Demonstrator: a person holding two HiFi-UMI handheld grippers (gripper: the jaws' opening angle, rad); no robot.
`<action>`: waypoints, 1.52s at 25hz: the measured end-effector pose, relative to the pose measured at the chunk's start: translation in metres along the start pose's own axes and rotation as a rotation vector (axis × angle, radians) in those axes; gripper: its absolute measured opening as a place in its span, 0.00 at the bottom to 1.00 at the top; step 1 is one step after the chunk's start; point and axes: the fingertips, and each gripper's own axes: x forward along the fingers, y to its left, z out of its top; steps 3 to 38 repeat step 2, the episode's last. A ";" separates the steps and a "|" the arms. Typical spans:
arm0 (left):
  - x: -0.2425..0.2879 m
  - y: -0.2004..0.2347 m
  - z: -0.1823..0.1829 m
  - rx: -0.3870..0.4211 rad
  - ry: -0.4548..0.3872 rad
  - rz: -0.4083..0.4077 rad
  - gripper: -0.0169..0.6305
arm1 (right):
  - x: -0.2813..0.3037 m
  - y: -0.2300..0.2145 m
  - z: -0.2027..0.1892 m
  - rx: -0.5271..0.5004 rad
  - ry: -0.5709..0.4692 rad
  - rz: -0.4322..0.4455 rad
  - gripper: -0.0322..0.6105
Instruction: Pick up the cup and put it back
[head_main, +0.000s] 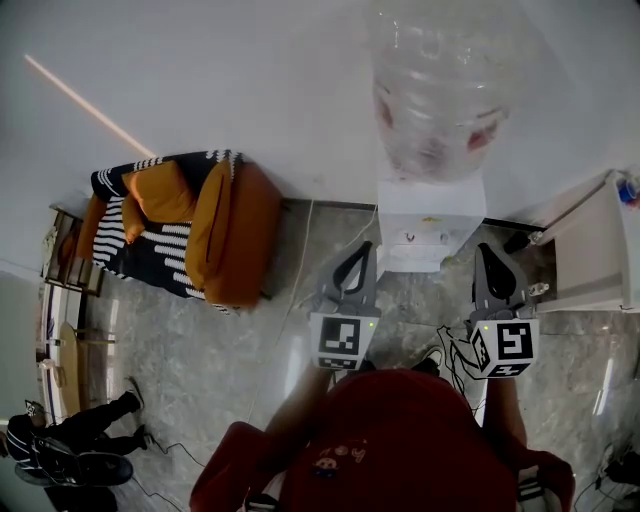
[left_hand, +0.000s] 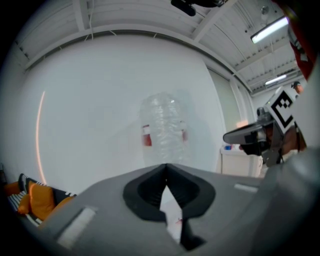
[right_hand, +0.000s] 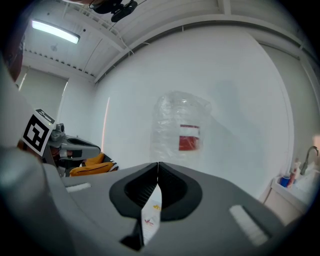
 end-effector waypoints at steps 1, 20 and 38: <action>0.001 0.000 0.001 0.000 -0.003 0.001 0.03 | 0.001 -0.001 0.000 0.001 0.001 0.000 0.05; 0.001 0.000 0.002 -0.001 -0.007 0.002 0.03 | 0.002 -0.002 -0.001 0.003 0.002 0.000 0.05; 0.001 0.000 0.002 -0.001 -0.007 0.002 0.03 | 0.002 -0.002 -0.001 0.003 0.002 0.000 0.05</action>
